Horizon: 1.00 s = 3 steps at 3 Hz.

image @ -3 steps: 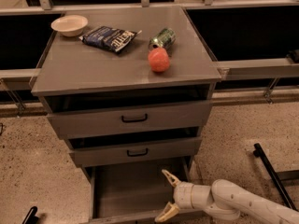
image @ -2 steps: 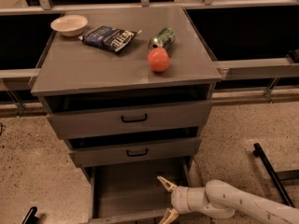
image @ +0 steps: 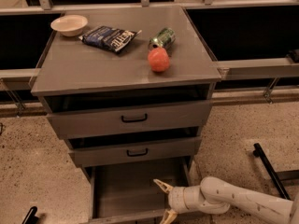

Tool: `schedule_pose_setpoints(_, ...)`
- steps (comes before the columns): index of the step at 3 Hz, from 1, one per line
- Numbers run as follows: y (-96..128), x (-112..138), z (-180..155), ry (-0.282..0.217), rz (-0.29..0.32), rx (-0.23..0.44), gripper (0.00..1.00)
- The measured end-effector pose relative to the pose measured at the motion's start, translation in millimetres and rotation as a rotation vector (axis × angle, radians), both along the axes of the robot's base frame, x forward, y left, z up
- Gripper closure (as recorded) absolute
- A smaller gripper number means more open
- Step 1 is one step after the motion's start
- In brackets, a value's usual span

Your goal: Close bottom drawer

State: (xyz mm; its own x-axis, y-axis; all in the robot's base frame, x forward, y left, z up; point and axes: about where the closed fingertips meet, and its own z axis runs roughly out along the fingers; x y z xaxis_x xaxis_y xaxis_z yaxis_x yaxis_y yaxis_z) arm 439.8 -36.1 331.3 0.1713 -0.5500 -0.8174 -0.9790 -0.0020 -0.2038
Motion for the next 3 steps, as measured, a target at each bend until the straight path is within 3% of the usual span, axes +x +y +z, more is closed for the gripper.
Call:
schedule_pose_setpoints(1, -3.5, -18.1, -26.8, 0.019, 0.068, -0.014, 0.18)
schedule_pose_setpoints(2, -4.2, -32.4, -54.3, 0.018, 0.099, 0.009, 0.42)
schedule_pose_setpoints(3, -11.9, -40.8, -78.8, 0.018, 0.095, -0.01, 0.65)
